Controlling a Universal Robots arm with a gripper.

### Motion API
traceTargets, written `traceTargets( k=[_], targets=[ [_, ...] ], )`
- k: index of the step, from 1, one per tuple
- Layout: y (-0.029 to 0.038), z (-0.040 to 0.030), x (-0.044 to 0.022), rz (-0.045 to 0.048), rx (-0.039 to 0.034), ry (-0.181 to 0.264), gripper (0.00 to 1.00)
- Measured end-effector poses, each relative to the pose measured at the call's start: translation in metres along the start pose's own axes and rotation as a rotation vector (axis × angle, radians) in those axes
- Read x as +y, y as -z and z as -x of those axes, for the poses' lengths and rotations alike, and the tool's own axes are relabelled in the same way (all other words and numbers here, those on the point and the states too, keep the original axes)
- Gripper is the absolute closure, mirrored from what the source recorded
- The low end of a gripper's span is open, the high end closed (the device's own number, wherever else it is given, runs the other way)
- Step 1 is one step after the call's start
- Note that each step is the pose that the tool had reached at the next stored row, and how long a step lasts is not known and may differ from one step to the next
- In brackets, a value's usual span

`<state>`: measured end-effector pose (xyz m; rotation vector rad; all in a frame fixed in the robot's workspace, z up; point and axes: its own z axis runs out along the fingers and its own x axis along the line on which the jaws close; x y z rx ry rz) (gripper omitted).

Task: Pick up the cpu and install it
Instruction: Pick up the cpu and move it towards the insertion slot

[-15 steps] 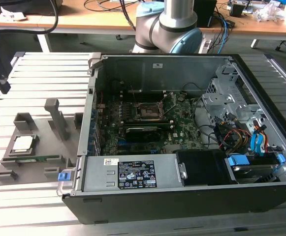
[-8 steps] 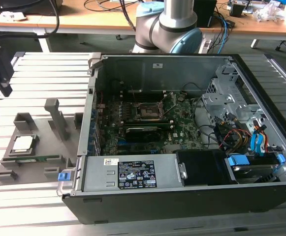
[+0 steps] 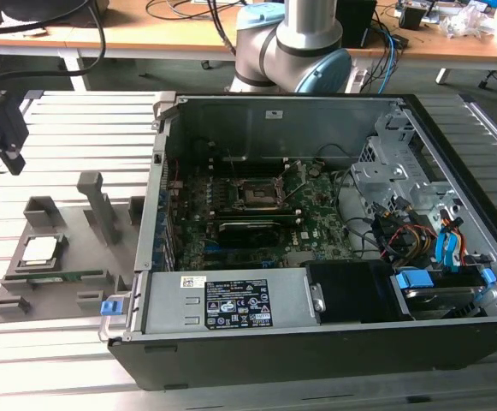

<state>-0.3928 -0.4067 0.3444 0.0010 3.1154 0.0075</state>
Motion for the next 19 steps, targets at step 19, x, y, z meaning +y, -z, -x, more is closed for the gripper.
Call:
traceTargets(
  k=[19],
  targets=[
    [-0.0174, -0.0004, -0.0001, 0.0000, 0.0000, 0.000, 0.26]
  ],
)
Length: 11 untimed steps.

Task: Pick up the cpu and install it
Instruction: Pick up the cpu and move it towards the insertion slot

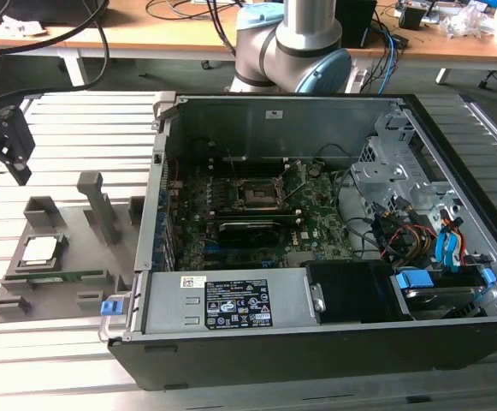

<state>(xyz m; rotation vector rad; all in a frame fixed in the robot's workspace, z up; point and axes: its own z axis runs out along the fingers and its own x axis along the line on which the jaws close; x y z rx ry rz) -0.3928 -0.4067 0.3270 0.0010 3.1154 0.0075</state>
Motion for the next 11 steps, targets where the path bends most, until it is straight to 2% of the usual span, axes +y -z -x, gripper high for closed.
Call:
traceTargets(
  k=[11],
  targets=[
    [-0.0122, -0.0003, -0.0001, 0.0000, 0.0000, 0.000, 0.26]
  ],
)
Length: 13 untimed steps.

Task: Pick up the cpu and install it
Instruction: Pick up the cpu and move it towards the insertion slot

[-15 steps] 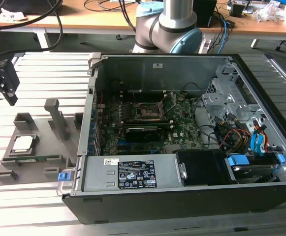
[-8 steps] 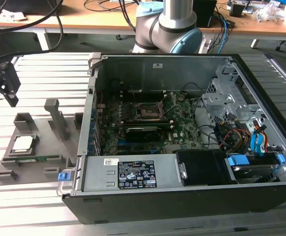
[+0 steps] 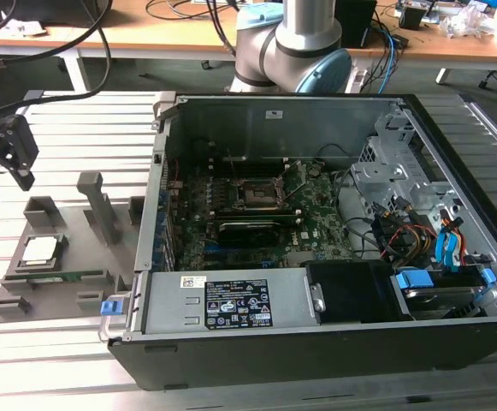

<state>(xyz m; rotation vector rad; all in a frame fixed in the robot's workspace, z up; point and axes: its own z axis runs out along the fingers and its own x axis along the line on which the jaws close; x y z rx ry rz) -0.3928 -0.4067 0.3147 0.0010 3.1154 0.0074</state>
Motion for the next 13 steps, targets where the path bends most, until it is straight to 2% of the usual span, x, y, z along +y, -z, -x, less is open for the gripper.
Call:
traceTargets(
  k=[3, 7, 13],
  targets=[
    [-0.0049, 0.0003, 0.0001, -0.0006, 0.0002, 0.006, 0.26],
    [-0.0075, 0.0059, 0.0000, -0.0007, 0.0001, 0.012, 0.26],
    [-0.0131, 0.0083, 0.0000, -0.0007, 0.0001, 0.012, 0.26]
  ],
)
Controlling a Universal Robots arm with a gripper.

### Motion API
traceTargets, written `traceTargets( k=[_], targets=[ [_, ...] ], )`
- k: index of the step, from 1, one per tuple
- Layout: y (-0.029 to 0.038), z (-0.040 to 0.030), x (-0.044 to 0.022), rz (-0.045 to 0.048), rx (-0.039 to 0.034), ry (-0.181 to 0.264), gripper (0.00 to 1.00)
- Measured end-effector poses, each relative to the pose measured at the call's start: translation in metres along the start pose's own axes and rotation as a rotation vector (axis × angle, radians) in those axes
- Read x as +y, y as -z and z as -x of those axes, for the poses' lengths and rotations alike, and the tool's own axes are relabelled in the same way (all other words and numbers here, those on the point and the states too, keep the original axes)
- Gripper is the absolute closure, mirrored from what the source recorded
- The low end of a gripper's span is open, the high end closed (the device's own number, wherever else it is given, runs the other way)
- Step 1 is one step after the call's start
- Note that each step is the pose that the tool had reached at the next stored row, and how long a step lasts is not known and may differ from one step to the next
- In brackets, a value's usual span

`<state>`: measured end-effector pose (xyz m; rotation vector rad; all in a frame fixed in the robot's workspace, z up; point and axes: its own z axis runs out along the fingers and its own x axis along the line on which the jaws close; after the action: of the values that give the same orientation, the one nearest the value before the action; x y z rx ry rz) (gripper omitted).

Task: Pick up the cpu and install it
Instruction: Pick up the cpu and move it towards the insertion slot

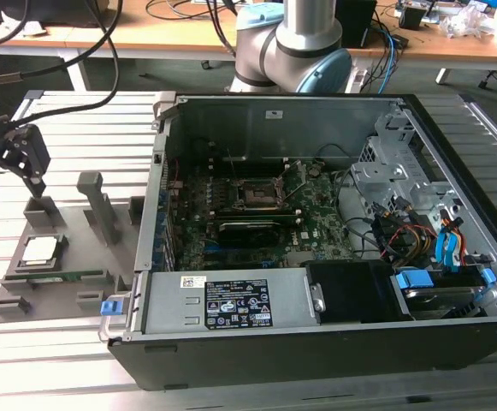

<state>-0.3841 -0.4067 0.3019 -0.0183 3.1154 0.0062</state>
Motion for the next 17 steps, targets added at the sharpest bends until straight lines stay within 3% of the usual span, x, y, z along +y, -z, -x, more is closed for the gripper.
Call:
traceTargets(
  k=[17],
  targets=[
    [-0.0318, -0.0006, -0.0002, -0.0005, 0.0000, 0.000, 0.26]
  ],
)
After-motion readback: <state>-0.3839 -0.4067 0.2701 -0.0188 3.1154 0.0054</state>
